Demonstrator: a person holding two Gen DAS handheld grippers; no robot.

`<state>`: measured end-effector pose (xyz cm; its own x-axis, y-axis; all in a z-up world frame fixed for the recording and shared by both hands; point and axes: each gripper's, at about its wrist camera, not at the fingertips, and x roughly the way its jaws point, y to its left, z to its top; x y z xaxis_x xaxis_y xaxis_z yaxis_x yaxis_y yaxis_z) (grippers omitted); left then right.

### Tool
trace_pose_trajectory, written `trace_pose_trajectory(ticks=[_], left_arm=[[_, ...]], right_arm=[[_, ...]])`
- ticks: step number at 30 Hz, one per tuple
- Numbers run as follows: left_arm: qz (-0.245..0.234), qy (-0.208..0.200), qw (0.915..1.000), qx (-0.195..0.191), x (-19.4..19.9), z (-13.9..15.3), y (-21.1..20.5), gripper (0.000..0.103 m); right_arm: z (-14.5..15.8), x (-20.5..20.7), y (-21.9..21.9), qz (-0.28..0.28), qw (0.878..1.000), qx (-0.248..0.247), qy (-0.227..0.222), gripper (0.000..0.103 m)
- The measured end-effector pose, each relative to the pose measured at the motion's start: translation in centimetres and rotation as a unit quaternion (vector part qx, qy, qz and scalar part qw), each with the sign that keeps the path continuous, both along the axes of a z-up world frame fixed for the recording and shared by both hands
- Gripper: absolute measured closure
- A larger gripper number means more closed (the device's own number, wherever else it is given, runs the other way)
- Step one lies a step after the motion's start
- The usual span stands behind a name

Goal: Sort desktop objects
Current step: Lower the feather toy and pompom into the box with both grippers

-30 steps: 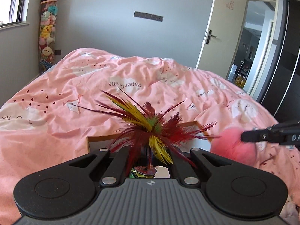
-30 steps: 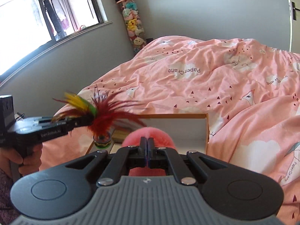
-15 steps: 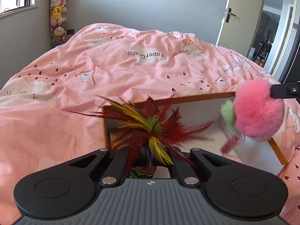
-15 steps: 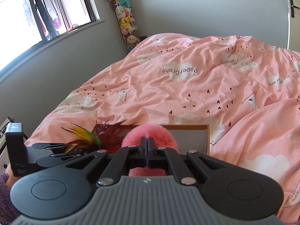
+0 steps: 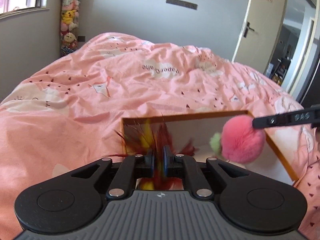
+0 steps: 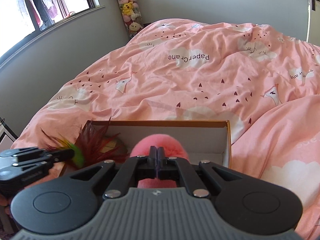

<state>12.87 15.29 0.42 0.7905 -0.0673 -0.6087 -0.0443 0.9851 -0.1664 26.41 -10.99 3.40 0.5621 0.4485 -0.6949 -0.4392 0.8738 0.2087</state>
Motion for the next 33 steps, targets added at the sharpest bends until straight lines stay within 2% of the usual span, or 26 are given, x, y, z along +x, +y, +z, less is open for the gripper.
trace_pose_trajectory(ticks=[4,14,15,17,20,24,29,31,33], left_arm=[[0.016,-0.014,0.9995,-0.024,-1.2,1.1,0.7,0.089],[0.056,-0.009,0.9983,-0.014,-2.7,0.4,1.1,0.085],[0.057,-0.008,0.9982,-0.016,-2.8,0.3,1.1,0.083],[0.058,-0.003,0.9981,-0.020,-3.0,0.0,1.1,0.081],[0.059,0.002,0.9980,-0.022,-3.2,-0.5,1.2,0.081],[0.062,0.008,0.9978,-0.024,-3.3,-0.8,1.4,0.079],[0.060,0.013,0.9977,-0.027,-3.3,-1.0,1.4,0.079],[0.060,0.013,0.9977,-0.030,-3.4,-1.0,1.4,0.079],[0.060,0.014,0.9976,-0.031,-3.3,-1.1,1.5,0.079]], right_arm=[[-0.6,0.4,0.8,-0.001,1.000,-0.015,0.000,0.103],[-1.1,1.1,2.3,0.007,0.999,-0.043,-0.002,0.102],[-1.4,1.4,2.5,0.006,0.998,-0.055,0.004,0.097],[-2.5,2.3,2.5,-0.004,0.997,-0.076,0.021,0.094],[-4.5,3.9,2.3,-0.004,0.993,-0.093,0.071,0.066],[-6.7,5.3,2.6,0.000,0.987,-0.108,0.118,0.063],[-8.6,6.7,3.0,-0.003,0.983,-0.102,0.151,0.063],[-9.1,7.0,3.1,0.001,0.983,-0.086,0.161,0.072],[-9.0,7.1,3.2,0.004,0.984,-0.065,0.163,0.090]])
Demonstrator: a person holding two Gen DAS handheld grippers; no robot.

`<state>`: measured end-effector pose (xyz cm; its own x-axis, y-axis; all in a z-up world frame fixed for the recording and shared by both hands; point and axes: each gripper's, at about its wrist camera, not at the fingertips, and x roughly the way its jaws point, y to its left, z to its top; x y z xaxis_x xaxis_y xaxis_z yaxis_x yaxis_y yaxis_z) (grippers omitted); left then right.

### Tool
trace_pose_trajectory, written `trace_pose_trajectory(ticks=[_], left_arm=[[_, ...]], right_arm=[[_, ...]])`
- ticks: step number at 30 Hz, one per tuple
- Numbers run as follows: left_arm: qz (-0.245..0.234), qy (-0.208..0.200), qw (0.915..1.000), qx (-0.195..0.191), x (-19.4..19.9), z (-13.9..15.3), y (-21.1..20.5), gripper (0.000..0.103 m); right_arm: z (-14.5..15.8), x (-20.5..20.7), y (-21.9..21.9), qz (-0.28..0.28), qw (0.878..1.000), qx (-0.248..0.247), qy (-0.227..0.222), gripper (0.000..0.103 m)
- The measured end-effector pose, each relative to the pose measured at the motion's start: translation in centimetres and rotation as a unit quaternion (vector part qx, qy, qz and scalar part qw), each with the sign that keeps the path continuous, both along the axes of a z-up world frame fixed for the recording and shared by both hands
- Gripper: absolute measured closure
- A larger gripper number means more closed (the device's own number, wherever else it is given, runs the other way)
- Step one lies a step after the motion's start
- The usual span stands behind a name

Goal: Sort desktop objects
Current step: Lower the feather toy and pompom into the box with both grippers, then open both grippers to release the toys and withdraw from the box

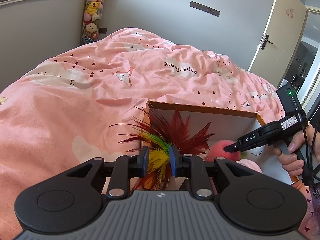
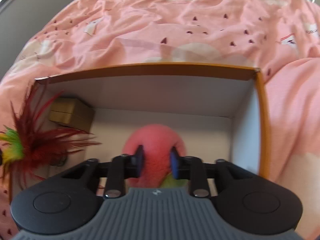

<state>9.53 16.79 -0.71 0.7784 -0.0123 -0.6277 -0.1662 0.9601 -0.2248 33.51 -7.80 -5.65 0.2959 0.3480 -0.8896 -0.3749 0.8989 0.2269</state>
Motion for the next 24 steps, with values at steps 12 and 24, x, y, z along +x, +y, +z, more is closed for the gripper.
trace_pose_trajectory(ticks=[12,24], left_arm=[[0.002,0.004,1.0000,-0.004,0.1,-0.3,0.1,0.079],[-0.003,0.003,1.0000,0.000,-0.2,-0.1,-0.4,0.079]], right_arm=[[3.1,-2.0,3.9,0.067,0.995,0.067,-0.005,0.102],[2.8,-4.1,5.4,0.089,0.995,0.044,-0.009,0.096]])
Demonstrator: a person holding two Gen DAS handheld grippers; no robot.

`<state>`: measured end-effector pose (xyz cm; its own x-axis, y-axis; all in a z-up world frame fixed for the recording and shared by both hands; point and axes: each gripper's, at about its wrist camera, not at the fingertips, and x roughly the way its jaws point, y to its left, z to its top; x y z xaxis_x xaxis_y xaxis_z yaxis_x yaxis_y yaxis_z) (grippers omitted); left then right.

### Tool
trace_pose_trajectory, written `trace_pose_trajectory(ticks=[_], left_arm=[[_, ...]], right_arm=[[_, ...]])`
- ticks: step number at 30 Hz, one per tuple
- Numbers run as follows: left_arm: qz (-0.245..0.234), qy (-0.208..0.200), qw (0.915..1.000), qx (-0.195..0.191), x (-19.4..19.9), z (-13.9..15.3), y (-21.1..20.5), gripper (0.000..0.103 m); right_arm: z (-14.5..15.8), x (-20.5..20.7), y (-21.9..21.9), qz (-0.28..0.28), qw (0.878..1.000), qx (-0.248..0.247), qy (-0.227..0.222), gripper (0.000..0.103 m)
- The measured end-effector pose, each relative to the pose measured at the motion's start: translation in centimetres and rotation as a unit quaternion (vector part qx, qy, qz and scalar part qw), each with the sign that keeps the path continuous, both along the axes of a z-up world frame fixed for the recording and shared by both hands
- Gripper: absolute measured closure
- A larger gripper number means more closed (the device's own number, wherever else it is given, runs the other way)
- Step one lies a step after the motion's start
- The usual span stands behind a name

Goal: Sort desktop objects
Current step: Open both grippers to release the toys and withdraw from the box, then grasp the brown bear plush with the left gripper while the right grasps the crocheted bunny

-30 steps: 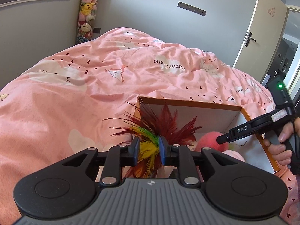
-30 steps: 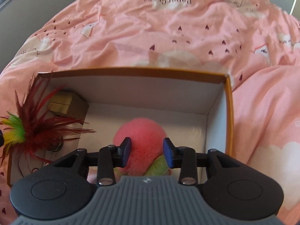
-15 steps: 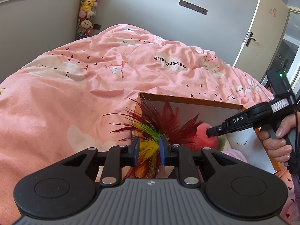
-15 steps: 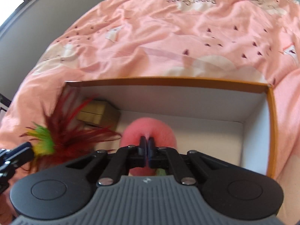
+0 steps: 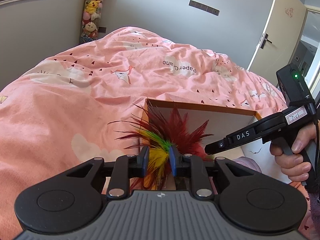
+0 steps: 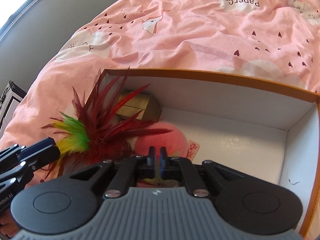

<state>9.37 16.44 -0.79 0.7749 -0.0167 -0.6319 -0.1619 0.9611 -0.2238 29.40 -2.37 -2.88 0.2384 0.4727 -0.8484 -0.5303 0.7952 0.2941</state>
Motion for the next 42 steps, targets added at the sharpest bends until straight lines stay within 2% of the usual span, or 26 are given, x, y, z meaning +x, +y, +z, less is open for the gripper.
trace_pose_trajectory(ticks=[7,14,16,18,21,23,25,28,31,33,34,37,42], left_arm=[[-0.010,0.007,0.9999,0.009,-0.6,0.9,-1.3,0.079],[-0.019,-0.004,0.9986,0.049,-2.2,2.7,-3.9,0.079],[-0.028,-0.009,0.9971,0.070,-2.8,3.2,-4.9,0.079],[-0.041,-0.018,0.9958,0.079,-3.5,3.6,-5.9,0.079],[-0.075,-0.012,0.9947,0.068,-4.3,3.9,-7.0,0.079],[-0.091,0.000,0.9938,0.063,-4.8,3.9,-7.6,0.079],[-0.095,0.029,0.9930,0.064,-5.0,3.3,-7.9,0.079],[-0.087,0.080,0.9912,0.060,-5.2,1.9,-7.6,0.079],[-0.077,0.127,0.9874,0.054,-5.5,0.3,-7.3,0.073],[-0.069,0.159,0.9837,0.047,-5.5,-0.6,-7.0,0.068],[-0.065,0.171,0.9821,0.043,-5.5,-1.1,-6.8,0.068],[-0.065,0.195,0.9779,0.039,-5.7,-1.8,-6.6,0.067],[-0.062,0.204,0.9766,0.031,-6.1,-2.3,-6.2,0.066]], right_arm=[[2.1,-2.5,-1.7,0.005,0.999,0.007,-0.031,0.096],[5.0,-7.3,-4.2,0.007,0.995,0.021,-0.099,0.093],[5.6,-8.9,-5.5,-0.003,0.992,0.033,-0.122,0.092],[6.1,-10.6,-6.6,-0.013,0.988,0.040,-0.150,0.084],[6.3,-13.0,-7.9,-0.015,0.984,0.043,-0.173,0.080],[5.9,-14.2,-8.6,-0.020,0.985,0.045,-0.163,0.080],[5.2,-15.2,-9.0,-0.020,0.989,0.053,-0.136,0.080],[3.2,-16.1,-9.1,-0.030,0.994,0.066,-0.078,0.070],[0.7,-16.7,-8.4,-0.040,0.997,0.067,-0.023,0.068],[-0.6,-17.1,-7.8,-0.046,0.997,0.063,0.003,0.060],[-1.2,-17.3,-7.6,-0.046,0.997,0.061,0.015,0.060],[-2.5,-18.0,-6.7,-0.039,0.997,0.048,0.035,0.054],[-4.5,-18.0,-4.9,-0.030,0.997,0.024,0.060,0.052]])
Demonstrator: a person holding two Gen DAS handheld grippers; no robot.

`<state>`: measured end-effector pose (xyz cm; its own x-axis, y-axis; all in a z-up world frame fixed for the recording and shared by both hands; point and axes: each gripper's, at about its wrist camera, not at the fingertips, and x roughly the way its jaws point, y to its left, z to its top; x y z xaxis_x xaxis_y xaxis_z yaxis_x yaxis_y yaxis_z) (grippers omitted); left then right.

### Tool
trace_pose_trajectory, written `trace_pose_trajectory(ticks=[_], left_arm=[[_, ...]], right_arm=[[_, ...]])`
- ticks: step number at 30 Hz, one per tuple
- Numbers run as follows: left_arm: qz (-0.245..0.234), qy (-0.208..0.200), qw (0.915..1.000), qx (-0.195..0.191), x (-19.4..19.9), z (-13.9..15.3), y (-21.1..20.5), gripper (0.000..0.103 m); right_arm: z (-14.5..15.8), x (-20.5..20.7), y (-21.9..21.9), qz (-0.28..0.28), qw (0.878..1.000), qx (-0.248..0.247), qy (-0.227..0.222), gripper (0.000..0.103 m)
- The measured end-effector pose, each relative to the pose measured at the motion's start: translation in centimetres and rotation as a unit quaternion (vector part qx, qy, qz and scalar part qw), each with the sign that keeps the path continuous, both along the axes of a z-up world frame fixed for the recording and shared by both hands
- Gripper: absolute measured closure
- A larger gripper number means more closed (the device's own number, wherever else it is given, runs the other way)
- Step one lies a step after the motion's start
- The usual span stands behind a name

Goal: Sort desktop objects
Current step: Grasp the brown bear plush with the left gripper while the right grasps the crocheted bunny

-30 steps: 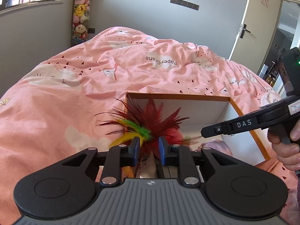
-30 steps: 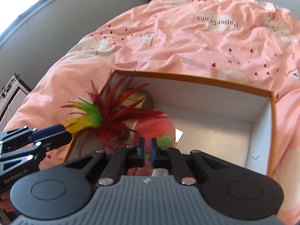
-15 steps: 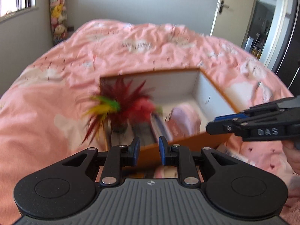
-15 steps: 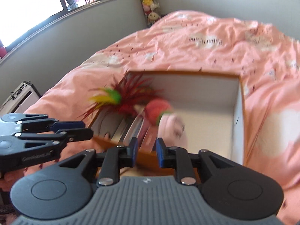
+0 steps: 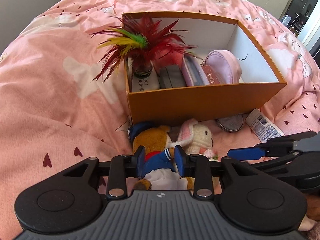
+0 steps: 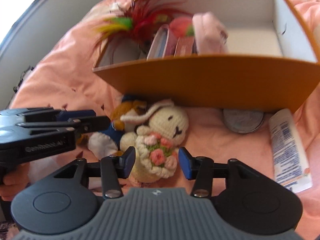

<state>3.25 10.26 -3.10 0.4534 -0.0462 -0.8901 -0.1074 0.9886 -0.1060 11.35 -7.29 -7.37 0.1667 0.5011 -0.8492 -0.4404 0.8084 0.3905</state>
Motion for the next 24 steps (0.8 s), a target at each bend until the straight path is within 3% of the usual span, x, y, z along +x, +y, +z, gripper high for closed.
trace_pose_trajectory(ticks=[9,13,15,18,24], left_arm=[[0.013,0.021,0.9997,0.001,0.5,-0.6,0.5,0.066],[0.014,0.024,0.9996,0.006,0.5,-0.6,0.4,0.066],[0.012,0.023,0.9996,0.006,0.5,-0.6,0.4,0.065],[0.006,0.024,0.9997,0.008,0.6,-0.7,0.1,0.056],[-0.010,0.018,0.9997,0.013,0.7,-0.4,-0.6,0.054]], right_arm=[[-2.3,0.7,1.7,0.011,1.000,0.002,0.019,0.036],[-3.8,1.4,1.4,-0.002,0.998,0.024,0.063,0.035],[-3.8,1.4,0.8,-0.009,0.997,0.034,0.070,0.041],[-2.8,0.7,0.4,-0.004,0.998,0.028,0.052,0.046],[0.4,-1.1,-2.0,0.005,1.000,-0.004,-0.015,0.047]])
